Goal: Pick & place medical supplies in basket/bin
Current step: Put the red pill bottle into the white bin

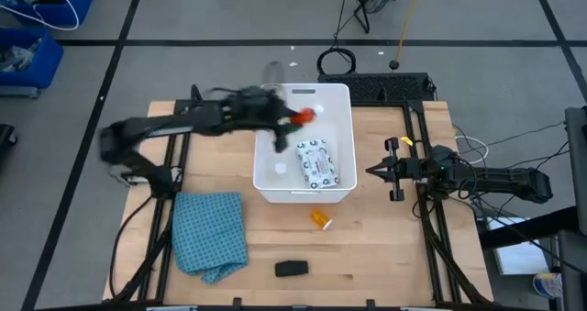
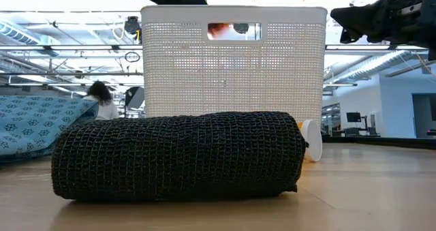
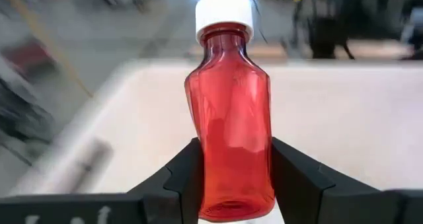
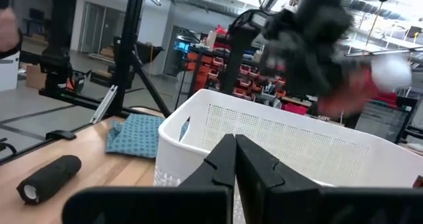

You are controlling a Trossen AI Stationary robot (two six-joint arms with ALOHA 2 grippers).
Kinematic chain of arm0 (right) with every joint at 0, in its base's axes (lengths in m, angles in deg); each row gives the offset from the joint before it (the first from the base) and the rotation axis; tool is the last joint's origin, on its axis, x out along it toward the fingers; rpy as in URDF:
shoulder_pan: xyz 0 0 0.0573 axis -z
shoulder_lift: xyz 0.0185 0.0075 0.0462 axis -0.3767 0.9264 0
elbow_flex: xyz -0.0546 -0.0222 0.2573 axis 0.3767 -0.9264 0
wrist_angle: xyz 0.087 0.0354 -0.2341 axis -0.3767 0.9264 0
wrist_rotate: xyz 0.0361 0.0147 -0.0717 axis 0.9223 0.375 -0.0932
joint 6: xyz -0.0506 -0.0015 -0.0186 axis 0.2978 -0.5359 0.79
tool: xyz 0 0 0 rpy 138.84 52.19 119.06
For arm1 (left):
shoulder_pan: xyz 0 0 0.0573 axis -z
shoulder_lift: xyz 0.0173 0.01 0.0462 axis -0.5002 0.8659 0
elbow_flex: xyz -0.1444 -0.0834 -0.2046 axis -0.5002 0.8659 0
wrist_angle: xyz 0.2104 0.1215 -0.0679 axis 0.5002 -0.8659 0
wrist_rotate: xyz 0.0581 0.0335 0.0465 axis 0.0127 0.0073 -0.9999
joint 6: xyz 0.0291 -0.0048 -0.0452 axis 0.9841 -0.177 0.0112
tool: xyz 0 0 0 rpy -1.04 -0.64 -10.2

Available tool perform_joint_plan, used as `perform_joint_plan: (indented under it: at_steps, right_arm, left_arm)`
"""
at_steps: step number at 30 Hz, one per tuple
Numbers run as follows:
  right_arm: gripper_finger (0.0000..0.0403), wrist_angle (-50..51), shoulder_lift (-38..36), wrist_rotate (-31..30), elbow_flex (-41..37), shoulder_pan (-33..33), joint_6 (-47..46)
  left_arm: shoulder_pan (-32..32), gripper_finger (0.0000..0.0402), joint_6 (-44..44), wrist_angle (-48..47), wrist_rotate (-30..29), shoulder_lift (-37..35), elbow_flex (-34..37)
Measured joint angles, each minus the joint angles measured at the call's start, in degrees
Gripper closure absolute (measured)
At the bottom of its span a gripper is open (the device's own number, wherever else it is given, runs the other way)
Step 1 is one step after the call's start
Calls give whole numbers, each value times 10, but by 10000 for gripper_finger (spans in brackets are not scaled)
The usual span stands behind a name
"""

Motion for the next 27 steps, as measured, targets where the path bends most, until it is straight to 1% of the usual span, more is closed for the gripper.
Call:
perform_joint_plan:
  at_steps: [2,4,6,9,14,19,24,27]
  right_arm:
    - [403,1,0,0,0,0,2]
    - [403,1,0,0,0,0,1]
    - [403,2,0,0,0,0,-3]
    - [403,7,0,0,0,0,-14]
    - [403,29,0,1,0,0,-33]
    - [403,40,0,2,0,0,-44]
    - [403,34,0,1,0,0,-50]
    - [403,29,0,2,0,0,-59]
  left_arm:
    - [-2,251,-16,-22,32,63,-36]
    - [-2,251,-25,-29,47,112,-66]
    - [-1,251,-31,-42,49,148,-86]
    - [-1,251,-40,-64,35,183,-90]
    - [-1,252,-54,-85,5,207,-74]
    - [1,252,-63,-87,-2,232,-55]
    - [0,252,-63,-67,-22,233,-25]
    - [-2,252,-63,-59,-22,233,-17]
